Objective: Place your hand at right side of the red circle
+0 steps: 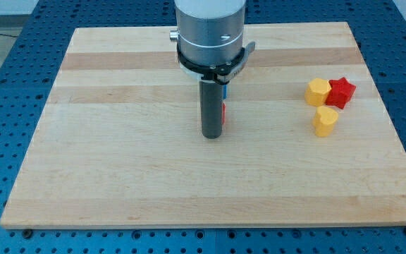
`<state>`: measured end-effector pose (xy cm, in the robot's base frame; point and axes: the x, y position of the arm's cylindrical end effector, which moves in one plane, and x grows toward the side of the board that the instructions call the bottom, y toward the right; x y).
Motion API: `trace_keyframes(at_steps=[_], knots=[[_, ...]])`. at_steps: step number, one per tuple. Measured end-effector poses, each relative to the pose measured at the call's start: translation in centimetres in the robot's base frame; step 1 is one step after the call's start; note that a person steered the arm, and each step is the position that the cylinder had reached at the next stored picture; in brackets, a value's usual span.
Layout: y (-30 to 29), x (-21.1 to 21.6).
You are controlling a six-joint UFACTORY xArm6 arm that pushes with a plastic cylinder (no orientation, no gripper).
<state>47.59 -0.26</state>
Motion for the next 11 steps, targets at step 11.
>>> trace_keyframes(at_steps=[11], knots=[[4.9,-5.1]])
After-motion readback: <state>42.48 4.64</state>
